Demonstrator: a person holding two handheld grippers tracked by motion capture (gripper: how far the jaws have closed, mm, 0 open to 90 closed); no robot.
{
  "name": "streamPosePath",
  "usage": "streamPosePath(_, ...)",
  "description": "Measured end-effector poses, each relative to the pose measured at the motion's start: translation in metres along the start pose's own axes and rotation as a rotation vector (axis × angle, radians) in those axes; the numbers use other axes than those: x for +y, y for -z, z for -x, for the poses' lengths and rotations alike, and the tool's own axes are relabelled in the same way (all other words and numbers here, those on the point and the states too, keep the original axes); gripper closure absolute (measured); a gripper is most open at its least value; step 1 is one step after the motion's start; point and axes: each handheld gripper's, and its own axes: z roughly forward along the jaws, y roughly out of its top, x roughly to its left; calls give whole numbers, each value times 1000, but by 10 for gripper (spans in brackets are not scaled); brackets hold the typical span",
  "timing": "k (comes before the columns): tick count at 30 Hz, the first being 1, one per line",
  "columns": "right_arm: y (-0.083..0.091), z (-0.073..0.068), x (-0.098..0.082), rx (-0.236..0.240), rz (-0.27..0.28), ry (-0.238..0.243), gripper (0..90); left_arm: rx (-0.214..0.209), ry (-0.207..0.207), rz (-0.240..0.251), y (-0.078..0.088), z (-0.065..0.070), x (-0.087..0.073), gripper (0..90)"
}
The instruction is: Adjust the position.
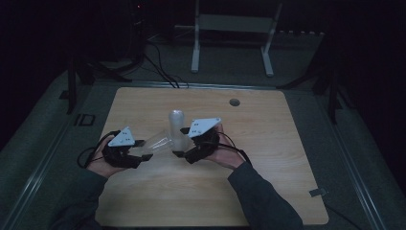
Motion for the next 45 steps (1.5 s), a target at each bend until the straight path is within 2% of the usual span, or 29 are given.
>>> streamPosePath(10,-3,-1,-4,12,-2,-26,203,34,23,59,1,3,1,420)
streamPosePath(24,-4,-2,-4,9,16,-58,217,55,54,172,3,10,7,421)
streamPosePath(37,-4,1,-3,21,67,-114,216,47,89,252,1,13,6,421)
streamPosePath(45,-5,1,-2,16,70,-118,216,35,93,286,-2,16,6,421)
